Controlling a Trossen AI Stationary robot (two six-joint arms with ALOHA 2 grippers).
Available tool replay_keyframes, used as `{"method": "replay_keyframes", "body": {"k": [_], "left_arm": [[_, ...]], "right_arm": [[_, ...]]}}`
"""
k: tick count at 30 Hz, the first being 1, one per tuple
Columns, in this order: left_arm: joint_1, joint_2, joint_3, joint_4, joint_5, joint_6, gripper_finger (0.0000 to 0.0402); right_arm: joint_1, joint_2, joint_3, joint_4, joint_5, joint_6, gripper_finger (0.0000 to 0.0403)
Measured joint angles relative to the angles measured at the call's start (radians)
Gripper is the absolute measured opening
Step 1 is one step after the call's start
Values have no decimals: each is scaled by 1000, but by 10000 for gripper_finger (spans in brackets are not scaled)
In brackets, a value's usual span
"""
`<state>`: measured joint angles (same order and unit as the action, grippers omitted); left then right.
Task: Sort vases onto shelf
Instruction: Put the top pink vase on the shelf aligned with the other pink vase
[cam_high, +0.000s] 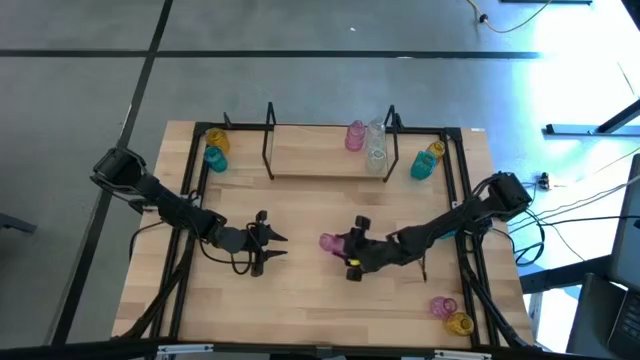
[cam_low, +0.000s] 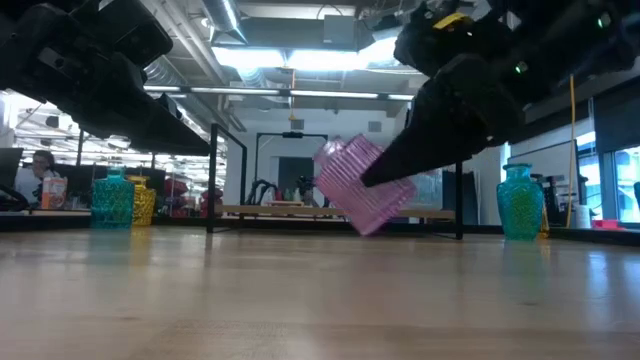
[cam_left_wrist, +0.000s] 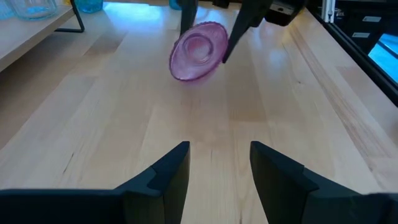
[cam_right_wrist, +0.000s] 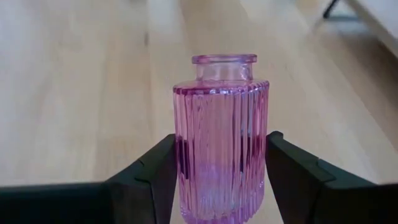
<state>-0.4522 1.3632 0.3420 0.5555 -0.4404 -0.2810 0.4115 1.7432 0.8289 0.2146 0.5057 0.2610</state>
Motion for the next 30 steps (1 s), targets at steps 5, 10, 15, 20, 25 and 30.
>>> {"method": "replay_keyframes", "body": {"k": [5, 10, 15, 20, 25, 30], "left_arm": [[0, 0, 0, 5, -3, 3, 162], [0, 0, 0, 8, -4, 3, 162], [0, 0, 0, 15, -6, 3, 162], [0, 0, 0, 12, -11, 3, 162], [0, 0, 0, 8, -11, 3, 162], [0, 0, 0, 6, -11, 2, 162]], "right_arm": [[0, 6, -111, 321, -25, -34, 198], [1, 29, -158, 440, -30, -36, 196], [0, 69, -151, 441, -38, -33, 191], [0, 109, -151, 461, -35, -23, 191], [0, 138, -150, 497, -27, -24, 190], [0, 153, -150, 489, -21, -24, 190]]}}
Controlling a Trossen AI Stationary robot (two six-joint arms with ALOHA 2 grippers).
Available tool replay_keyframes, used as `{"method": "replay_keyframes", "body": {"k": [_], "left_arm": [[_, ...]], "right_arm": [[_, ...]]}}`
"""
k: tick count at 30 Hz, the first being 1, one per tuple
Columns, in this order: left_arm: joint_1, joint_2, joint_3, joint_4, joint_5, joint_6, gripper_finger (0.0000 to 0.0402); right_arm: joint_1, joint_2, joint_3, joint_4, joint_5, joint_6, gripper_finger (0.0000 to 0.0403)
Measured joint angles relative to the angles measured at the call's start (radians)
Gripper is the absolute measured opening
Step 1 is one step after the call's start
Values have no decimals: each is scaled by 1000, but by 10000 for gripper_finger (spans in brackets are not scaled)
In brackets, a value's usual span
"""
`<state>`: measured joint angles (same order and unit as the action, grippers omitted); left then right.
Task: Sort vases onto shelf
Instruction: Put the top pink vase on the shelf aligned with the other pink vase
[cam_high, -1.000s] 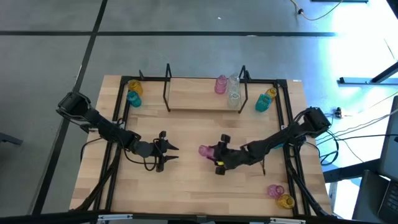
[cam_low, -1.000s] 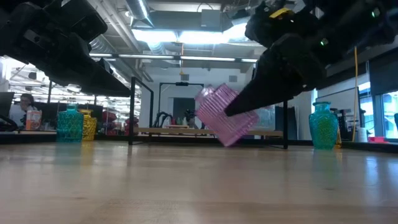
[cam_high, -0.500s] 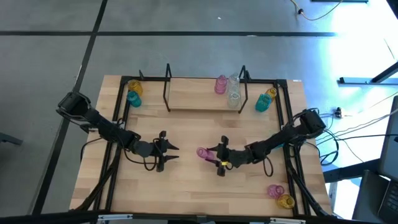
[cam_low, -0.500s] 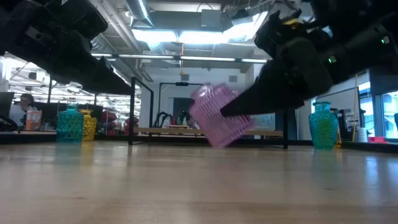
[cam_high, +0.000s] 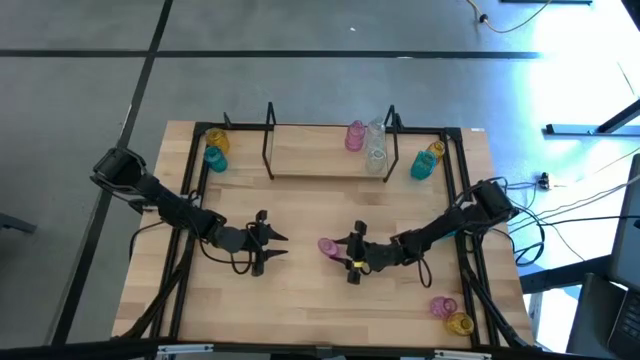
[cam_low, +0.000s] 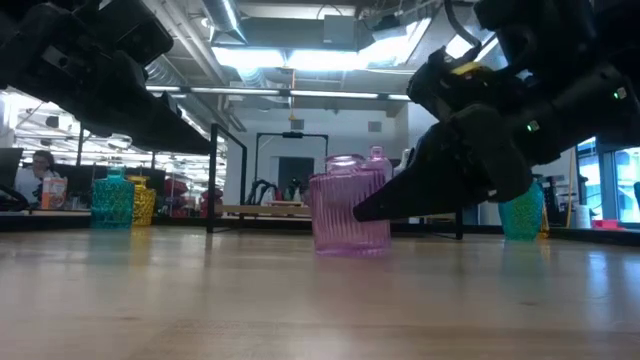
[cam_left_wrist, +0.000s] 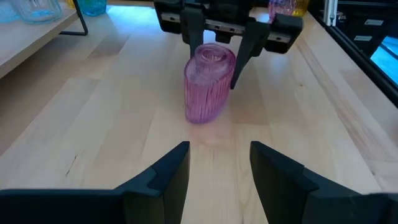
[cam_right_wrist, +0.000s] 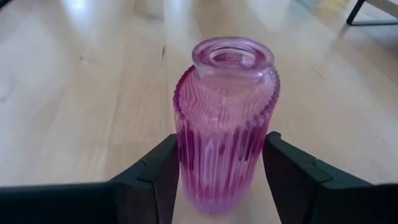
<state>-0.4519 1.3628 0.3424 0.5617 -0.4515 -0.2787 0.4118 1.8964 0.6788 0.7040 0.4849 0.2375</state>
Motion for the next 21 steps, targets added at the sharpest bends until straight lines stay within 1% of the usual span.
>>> {"method": "replay_keyframes", "body": {"k": [7, 9, 16, 19, 21], "left_arm": [[0, 0, 0, 0, 0, 0, 162], [0, 0, 0, 0, 0, 0, 162], [0, 0, 0, -1, 0, -2, 162], [0, 0, 0, -1, 0, -2, 162], [0, 0, 0, -1, 0, -2, 162]], "right_arm": [[0, 0, 0, 2, 0, 2, 193], [0, 0, 0, 1, -6, 12, 206], [0, 0, 0, -7, 1, 19, 276], [0, -13, 0, -23, 3, 19, 292], [0, -36, 5, -55, 3, 19, 295]]}}
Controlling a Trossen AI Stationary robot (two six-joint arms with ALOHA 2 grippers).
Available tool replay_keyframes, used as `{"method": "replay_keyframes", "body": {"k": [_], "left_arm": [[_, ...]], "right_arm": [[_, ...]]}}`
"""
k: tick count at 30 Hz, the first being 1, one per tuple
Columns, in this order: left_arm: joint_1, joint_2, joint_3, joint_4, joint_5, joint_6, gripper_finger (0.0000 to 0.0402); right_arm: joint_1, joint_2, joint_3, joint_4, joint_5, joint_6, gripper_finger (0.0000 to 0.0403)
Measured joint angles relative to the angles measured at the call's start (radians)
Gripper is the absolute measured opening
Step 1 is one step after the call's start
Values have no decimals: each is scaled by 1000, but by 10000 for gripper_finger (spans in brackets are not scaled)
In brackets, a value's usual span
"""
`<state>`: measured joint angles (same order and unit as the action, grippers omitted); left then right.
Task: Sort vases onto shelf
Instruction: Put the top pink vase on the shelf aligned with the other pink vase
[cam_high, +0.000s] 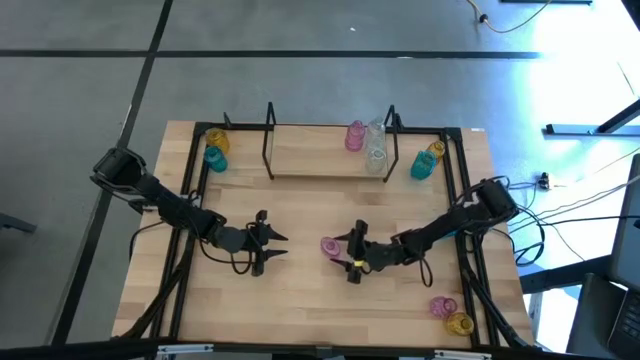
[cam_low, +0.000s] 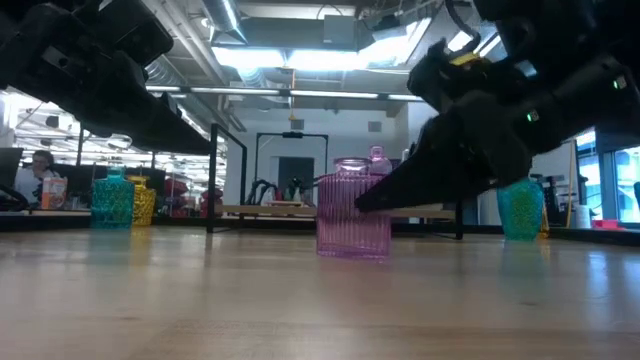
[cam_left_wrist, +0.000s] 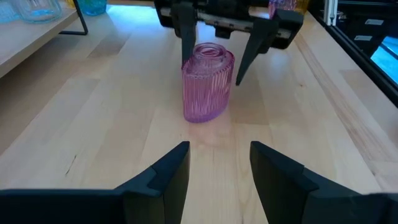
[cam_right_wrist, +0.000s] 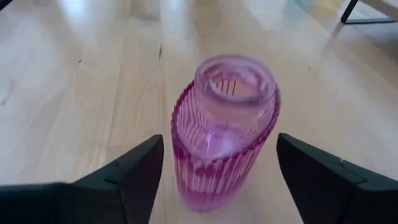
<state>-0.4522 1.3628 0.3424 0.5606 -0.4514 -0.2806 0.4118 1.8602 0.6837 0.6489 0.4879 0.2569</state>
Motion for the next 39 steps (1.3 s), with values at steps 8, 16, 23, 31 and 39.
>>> {"method": "replay_keyframes", "body": {"k": [8, 16, 23, 31, 39], "left_arm": [[-3, 0, 0, 0, 0, -2, 162], [3, 0, 0, 1, 0, -1, 162], [2, 0, 0, 1, 0, -1, 162], [9, 0, 0, 10, -4, 3, 162], [13, 0, -1, 6, -4, 2, 162]], "right_arm": [[1, -141, 55, -301, -43, 33, 288], [1, -195, 195, -612, -55, 34, 287], [-2, -195, 364, -792, -54, 25, 287], [-35, -196, 453, -891, -72, 25, 287], [-77, -141, 444, -900, -133, 54, 287]]}}
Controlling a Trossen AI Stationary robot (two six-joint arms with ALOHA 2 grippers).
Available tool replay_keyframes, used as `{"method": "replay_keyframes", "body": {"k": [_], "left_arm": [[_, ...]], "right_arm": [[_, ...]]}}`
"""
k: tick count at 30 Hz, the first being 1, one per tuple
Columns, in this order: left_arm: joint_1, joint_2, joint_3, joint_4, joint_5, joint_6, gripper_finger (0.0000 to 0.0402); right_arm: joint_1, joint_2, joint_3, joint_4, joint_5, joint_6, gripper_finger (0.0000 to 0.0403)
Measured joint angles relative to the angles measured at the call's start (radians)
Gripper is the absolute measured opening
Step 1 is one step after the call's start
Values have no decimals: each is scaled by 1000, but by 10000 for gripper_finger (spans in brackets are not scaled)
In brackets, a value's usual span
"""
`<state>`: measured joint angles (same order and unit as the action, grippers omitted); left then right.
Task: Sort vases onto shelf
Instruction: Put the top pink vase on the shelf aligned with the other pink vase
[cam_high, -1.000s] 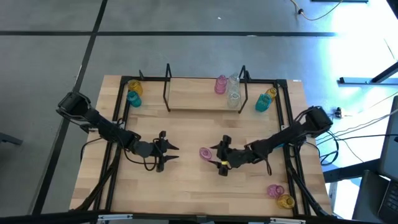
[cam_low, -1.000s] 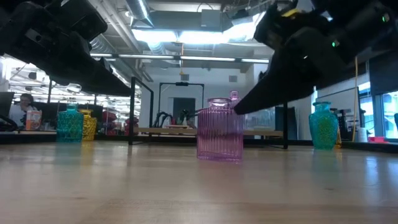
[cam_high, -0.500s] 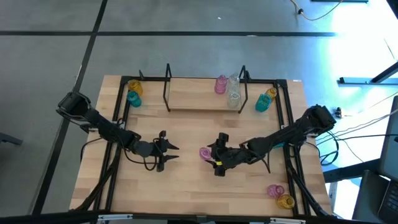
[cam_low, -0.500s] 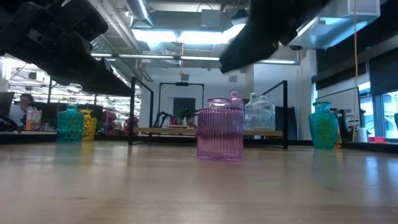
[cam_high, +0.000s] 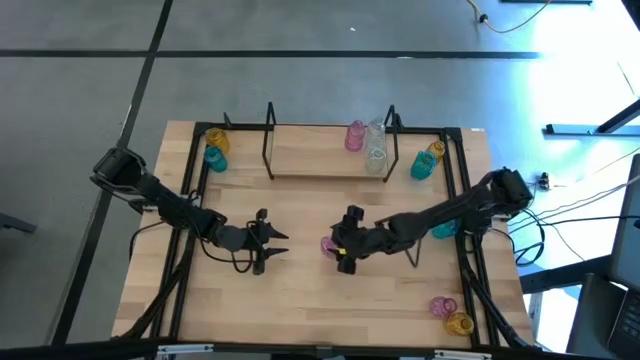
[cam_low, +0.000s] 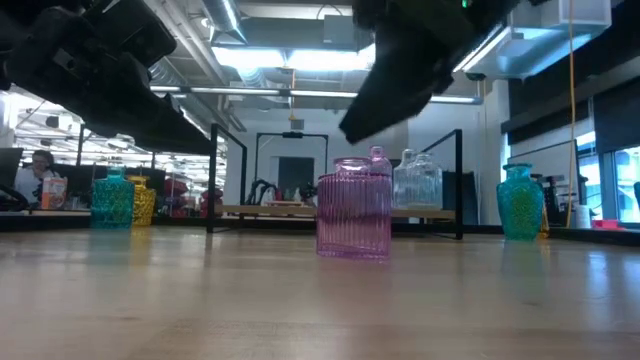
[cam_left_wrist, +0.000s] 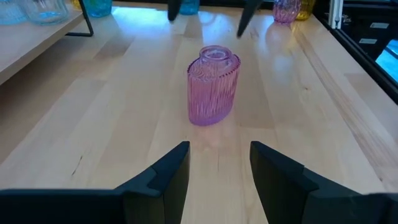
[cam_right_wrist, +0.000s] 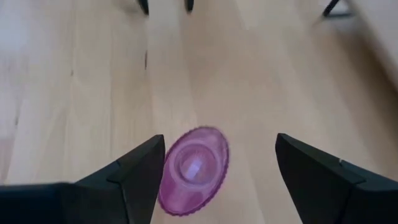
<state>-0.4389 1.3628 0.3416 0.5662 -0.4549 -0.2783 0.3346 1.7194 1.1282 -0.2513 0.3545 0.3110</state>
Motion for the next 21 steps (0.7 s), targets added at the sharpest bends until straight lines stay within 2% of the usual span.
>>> {"method": "replay_keyframes", "body": {"k": [3, 13, 21], "left_arm": [[0, 0, 0, 0, 0, -1, 162], [0, 0, 0, 3, -4, -3, 162], [0, 0, 0, 1, -8, -3, 162]], "right_arm": [[-2, 31, 0, 6, -60, -7, 287], [-2, 52, -4, 15, -46, -9, 284], [-3, 87, -4, 29, -43, -24, 222]]}}
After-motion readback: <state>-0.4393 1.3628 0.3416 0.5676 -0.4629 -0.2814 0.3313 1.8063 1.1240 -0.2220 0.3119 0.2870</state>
